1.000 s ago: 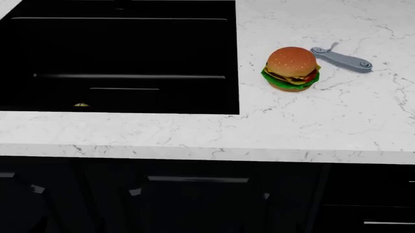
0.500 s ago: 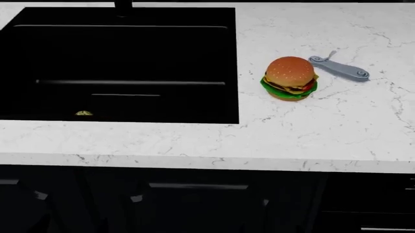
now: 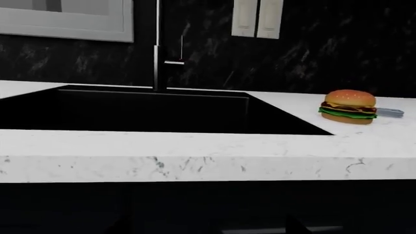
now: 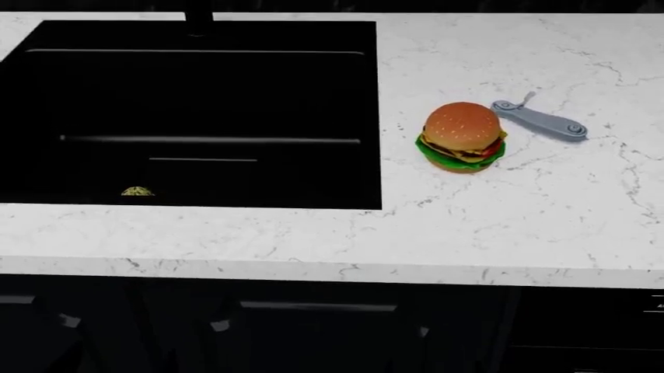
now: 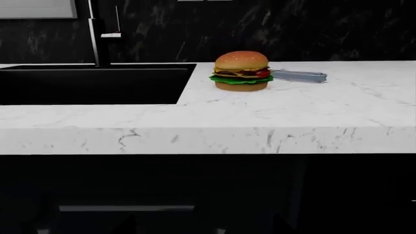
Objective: Turn the sink spout to the right.
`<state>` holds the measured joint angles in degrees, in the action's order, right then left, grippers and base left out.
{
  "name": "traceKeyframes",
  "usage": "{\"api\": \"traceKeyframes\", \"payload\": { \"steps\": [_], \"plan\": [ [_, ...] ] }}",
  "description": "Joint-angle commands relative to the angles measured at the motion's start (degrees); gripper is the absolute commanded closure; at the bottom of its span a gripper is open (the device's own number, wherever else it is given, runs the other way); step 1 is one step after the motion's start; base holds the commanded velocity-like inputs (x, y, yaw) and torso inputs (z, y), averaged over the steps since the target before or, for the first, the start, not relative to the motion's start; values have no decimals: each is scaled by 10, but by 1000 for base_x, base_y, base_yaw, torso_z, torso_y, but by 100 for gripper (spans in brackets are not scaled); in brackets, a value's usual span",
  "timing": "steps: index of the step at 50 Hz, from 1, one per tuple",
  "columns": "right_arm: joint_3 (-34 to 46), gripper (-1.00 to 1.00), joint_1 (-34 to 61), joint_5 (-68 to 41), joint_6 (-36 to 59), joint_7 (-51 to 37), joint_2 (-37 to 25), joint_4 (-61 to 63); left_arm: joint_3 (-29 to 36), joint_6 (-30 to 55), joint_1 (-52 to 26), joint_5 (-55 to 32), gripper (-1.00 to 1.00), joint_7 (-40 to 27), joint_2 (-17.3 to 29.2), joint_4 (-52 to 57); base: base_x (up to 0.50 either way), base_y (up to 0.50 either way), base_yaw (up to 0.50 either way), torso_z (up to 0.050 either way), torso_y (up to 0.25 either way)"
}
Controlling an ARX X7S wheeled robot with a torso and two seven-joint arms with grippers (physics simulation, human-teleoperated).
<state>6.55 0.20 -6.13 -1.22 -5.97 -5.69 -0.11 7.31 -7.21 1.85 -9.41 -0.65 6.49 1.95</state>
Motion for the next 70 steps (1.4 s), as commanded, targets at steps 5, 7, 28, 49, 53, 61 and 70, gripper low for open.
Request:
{"api": "traceKeyframes", "payload": {
  "steps": [5, 7, 28, 49, 53, 61, 70],
  "plan": [
    [-4, -100, -2, -24, 19, -18, -10, 27, 6, 15, -1, 35, -100, -48, 8, 13, 0, 0, 0, 0, 0],
    [7, -100, -10, 7, 21, -30, -20, 54, 4, 31, 3, 48, -100, -60, 15, 48, 0, 0, 0, 0, 0],
    [-30, -100, -14, -46, 151, -55, -61, 244, -19, 137, 7, -2, -100, -85, 42, 231, 0, 0, 0, 0, 0],
    [-33, -100, 28, -66, 249, -80, -93, 360, -33, 226, -5, -13, -100, -127, 58, 365, 0, 0, 0, 0, 0],
    [-37, -100, 38, -74, 270, -85, -97, 383, -34, 245, -13, -21, -100, -134, 62, 386, 0, 0, 0, 0, 0],
    [-55, -100, 61, -97, 322, -97, -108, 444, -39, 295, -34, -35, -100, -150, 71, 427, 0, 0, 0, 0, 0],
    [-55, -100, 72, -103, 335, -102, -112, 454, -43, 319, -47, -37, -100, -165, 78, 442, 0, 0, 0, 0, 0]
  ]
}}
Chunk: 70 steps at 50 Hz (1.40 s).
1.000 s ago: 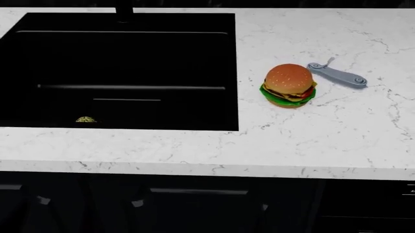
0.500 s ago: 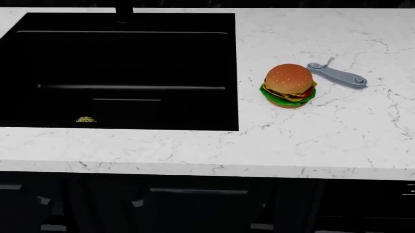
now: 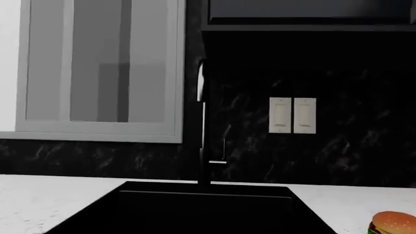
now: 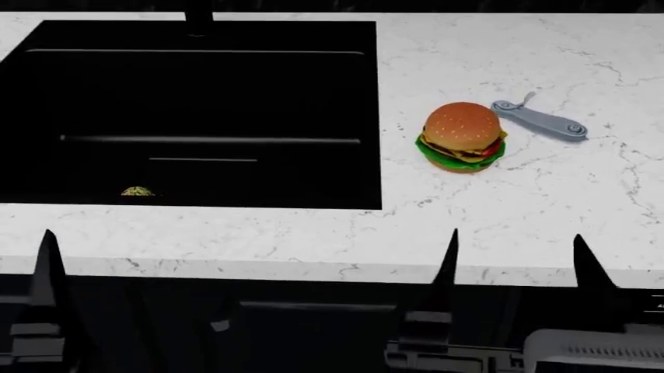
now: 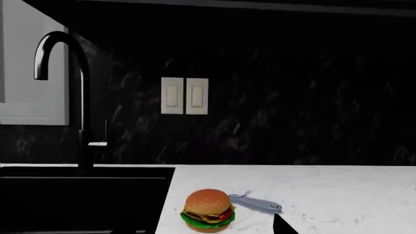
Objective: Turn the sink spout to the right.
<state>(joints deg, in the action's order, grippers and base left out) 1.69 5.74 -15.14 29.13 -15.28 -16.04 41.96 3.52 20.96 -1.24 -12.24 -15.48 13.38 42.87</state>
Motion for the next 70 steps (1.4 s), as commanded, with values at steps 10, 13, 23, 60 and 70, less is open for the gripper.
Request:
{"api": "traceKeyframes", "payload": {
  "steps": [10, 13, 23, 60, 70],
  "plan": [
    [-2, -100, 18, -16, 40, -13, -12, 36, -6, 70, -28, -24, -100, -26, 13, 39, 0, 0, 0, 0, 0],
    [1, -100, 17, -15, 37, -13, -12, 35, -11, 71, -29, -33, -100, -24, 13, 35, 0, 0, 0, 0, 0],
    [4, -100, 15, -15, 29, -14, -14, 32, -23, 51, -22, -55, -100, -20, 12, 41, 0, 0, 0, 0, 0],
    [-3, -100, 8, -29, 6, -19, -19, 27, -10, 35, -24, -53, -100, -39, 27, 35, 12, 276, 0, 0, 0],
    [-1, -100, 2, -32, 3, -18, -22, 23, -8, 35, -25, -56, -100, -42, 30, 32, 212, 305, 0, 0, 0]
  ]
}}
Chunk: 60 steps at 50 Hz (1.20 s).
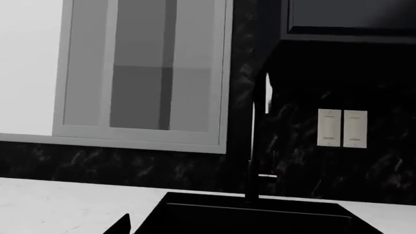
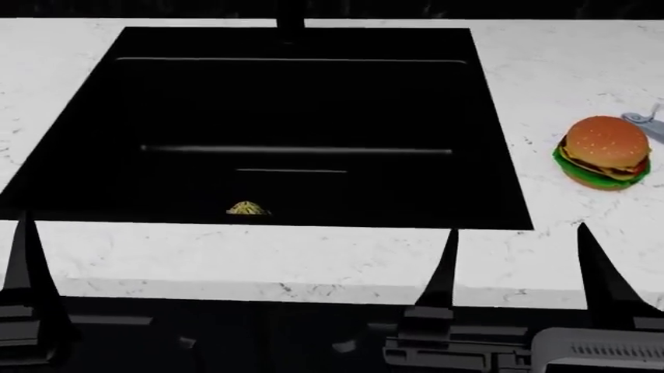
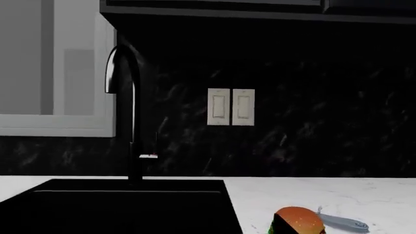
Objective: Turn the sink spout to the right.
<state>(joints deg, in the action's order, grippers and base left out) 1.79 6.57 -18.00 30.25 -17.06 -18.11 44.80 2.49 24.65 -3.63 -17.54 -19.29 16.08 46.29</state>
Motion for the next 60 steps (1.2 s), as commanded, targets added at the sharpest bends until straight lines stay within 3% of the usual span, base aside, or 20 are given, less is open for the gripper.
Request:
{"api": "traceKeyframes", "payload": {
  "steps": [1, 26, 60],
  "plan": [
    [-3, -100, -6, -5, -8, -1, -2, -5, 2, -1, -1, -5, -100, -5, 3, -1, 250, 277, 0, 0, 0],
    [-7, -100, -3, -18, 0, -7, -10, 1, 12, -1, -5, -1, -100, -16, 15, 2, 278, 221, 0, 0, 0],
    [-1, -100, -10, -19, -10, -14, -14, -9, 19, -15, -2, -10, -100, -21, 22, -10, 246, 3, 0, 0, 0]
  ]
}}
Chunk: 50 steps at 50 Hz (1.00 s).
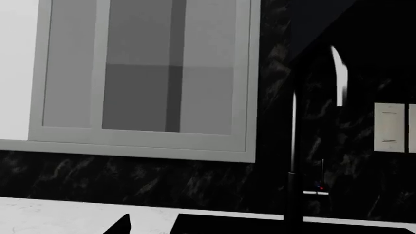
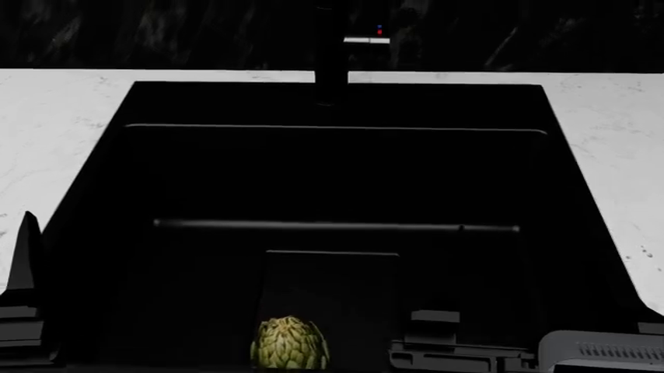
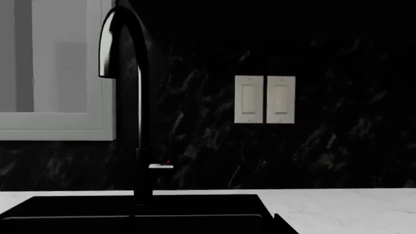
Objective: Turn the sink spout to the right.
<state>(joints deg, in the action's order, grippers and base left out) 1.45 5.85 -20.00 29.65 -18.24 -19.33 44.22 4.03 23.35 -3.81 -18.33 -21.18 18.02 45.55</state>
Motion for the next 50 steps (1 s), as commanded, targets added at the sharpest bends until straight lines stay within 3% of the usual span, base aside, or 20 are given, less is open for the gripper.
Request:
{"api": "traceKeyframes", "payload": {
  "steps": [1, 29, 50],
  "plan": [
    [2, -100, -3, 2, -5, -2, -2, -5, 4, -1, -1, -2, -100, -3, 3, -2, 262, 0, 0, 0, 0],
    [8, -100, 0, -5, -1, -8, -5, -7, 9, -14, 3, -8, -100, -5, 9, -11, 250, 8, 0, 0, 1],
    [25, -100, 49, -18, 49, -29, 3, -8, 16, -20, 2, -9, -100, -8, 11, -19, 1, 0, 0, 0, 0]
  ]
}}
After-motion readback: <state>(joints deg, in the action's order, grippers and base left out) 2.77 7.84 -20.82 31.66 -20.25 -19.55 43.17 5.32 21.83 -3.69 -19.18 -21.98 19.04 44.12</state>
